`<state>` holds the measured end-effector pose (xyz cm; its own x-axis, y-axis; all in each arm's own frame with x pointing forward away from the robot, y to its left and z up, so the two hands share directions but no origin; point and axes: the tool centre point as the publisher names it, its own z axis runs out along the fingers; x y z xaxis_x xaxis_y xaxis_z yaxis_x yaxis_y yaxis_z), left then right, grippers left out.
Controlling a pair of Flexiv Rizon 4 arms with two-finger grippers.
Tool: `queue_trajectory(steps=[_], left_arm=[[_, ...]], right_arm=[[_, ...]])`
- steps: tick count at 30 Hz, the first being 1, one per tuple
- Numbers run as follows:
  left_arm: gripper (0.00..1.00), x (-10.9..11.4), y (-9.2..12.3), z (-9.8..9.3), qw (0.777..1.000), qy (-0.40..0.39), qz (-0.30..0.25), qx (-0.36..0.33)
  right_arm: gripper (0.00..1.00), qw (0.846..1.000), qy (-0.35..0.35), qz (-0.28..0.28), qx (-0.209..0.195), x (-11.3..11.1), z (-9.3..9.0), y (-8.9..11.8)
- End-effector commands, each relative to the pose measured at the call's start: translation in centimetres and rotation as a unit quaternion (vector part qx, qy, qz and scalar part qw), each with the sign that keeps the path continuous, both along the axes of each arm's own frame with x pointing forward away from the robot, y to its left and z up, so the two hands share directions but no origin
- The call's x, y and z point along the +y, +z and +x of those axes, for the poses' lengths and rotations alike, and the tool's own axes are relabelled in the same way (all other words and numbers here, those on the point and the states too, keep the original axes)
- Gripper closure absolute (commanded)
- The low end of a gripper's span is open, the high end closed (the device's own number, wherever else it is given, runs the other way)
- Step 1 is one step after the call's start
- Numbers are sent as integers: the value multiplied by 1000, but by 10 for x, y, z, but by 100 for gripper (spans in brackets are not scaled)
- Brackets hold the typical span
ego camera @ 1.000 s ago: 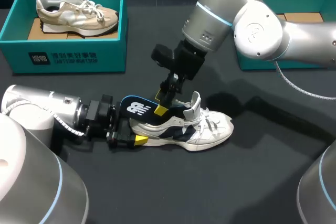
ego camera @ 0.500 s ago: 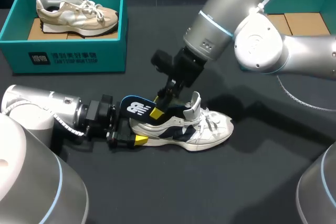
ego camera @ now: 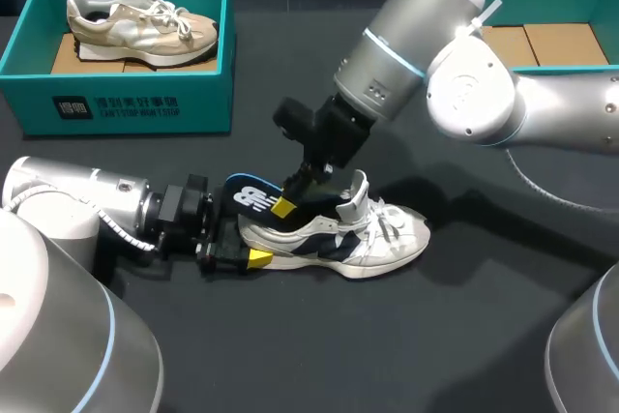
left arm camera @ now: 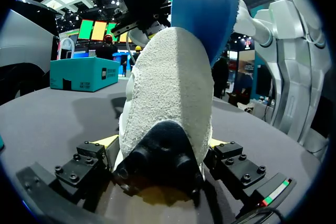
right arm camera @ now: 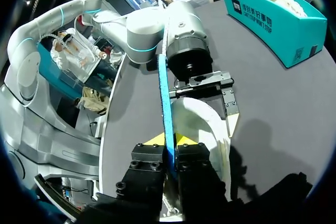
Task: Take the shoe out of the shoebox, open the shoe tongue, remove and reinsert the insole, then place the shoe into the shoebox
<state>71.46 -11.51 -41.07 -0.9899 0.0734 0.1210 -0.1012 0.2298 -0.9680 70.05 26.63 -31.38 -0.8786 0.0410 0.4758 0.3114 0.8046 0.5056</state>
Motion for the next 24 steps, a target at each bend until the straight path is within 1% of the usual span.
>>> queue_trajectory(steps=[1,3,5,6,20,21,24], left_arm=[[100,-1,-1,0,1000,0,0,0],[100,-1,-1,0,1000,0,0,0],[100,-1,-1,0,1000,0,0,0],[100,-1,-1,0,1000,0,0,0],[100,-1,-1,0,1000,0,0,0],[100,-1,-1,0,1000,0,0,0],[100,-1,-1,0,1000,0,0,0]], right_arm=[[100,1000,10,-7,-6,11,1,5],[100,1000,25,-2,-13,17,1,11],[100,998,49,9,-27,25,-2,23],[100,998,57,7,-37,30,-4,29],[100,998,57,7,-37,30,-4,29],[100,998,52,20,-41,35,-7,30],[100,997,25,45,-53,48,-9,43]])
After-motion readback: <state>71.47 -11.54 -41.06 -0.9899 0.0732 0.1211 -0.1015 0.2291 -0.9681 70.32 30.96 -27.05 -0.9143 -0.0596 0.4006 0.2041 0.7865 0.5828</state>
